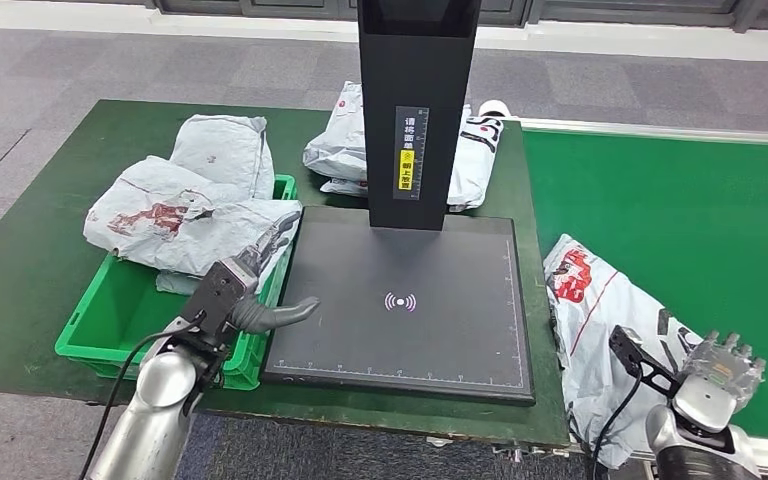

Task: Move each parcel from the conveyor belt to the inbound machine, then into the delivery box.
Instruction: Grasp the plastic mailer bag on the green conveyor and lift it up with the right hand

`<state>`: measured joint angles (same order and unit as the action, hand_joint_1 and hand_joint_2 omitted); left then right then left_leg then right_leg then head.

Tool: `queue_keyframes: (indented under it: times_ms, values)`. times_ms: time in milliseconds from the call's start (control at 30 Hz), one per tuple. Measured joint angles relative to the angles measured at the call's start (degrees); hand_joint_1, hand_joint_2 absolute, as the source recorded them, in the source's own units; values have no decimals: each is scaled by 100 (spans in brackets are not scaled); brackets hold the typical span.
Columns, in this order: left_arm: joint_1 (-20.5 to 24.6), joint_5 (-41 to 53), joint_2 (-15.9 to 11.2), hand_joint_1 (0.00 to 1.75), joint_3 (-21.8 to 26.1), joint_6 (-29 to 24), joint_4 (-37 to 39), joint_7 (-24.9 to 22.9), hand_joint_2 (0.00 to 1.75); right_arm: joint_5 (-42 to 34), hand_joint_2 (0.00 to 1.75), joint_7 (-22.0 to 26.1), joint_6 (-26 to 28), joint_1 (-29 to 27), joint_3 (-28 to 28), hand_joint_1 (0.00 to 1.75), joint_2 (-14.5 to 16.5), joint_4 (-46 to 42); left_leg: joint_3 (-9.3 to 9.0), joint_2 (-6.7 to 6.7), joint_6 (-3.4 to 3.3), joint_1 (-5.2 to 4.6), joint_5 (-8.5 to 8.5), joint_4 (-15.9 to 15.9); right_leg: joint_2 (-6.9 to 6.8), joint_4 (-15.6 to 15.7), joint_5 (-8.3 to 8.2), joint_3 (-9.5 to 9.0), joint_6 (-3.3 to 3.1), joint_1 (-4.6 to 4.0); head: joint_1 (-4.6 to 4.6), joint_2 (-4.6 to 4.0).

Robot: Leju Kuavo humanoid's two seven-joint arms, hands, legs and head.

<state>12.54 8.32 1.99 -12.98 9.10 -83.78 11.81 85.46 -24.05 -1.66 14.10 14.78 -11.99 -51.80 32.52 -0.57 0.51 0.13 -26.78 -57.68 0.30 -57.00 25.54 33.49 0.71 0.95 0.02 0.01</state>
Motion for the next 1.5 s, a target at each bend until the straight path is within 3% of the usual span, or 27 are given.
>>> queue_keyframes:
  times_ms: [67, 267, 367, 633, 1300, 1433, 1500]
  values:
    - [-20, 20, -1, 0, 2, 46, 1, 43, 175, -325, 175, 465, -42, 120, 0, 0, 16, 221, 1, 1, 0, 1, 0, 0, 1, -1, 0, 1, 0, -1, 0, 1]
    - [-27, 96, -10, 0, 36, 222, 28, 271, 175, -2370, 175, 3250, -1047, 641, -2, 0, 191, 1053, -6, 16, 2, 5, 2, 0, 9, -2, -4, 0, -4, -7, -1, 1]
    - [-28, 160, -15, 0, 55, 237, 39, 350, 175, -2918, 175, 3818, -1379, 831, -64, 0, 299, 1293, -6, 18, 6, 7, 4, 0, 14, -5, -6, 1, -7, -9, 0, 1]
    - [-48, 290, -28, 0, 61, 237, 33, 444, 175, -3985, 175, 4128, -1707, 967, -589, 0, 355, 1396, 17, 65, 25, 12, -8, 1, 65, -6, -14, 8, -22, -16, 2, 0]
    - [-52, 309, -64, 0, 67, 235, 35, 465, 175, -4126, 175, 4151, -1749, 1002, -894, 0, 357, 1396, 11, 115, 95, 62, -29, 6, 112, -41, 1, 23, -86, -61, 0, 1]
    - [-55, 324, -64, 0, 68, 230, 33, 484, 175, -4227, 175, 4160, -1753, 996, -903, 175, 358, 1395, 11, 116, 98, 64, -28, 6, 113, -42, 1, 24, -88, -63, 0, 0]
    - [-79, 385, -68, 0, 68, 216, 23, 552, 175, -4422, 175, 4167, -1736, 969, -925, 175, 359, 1365, 11, 118, 99, 65, -29, 6, 116, -43, 1, 25, -89, -63, 1, 1]
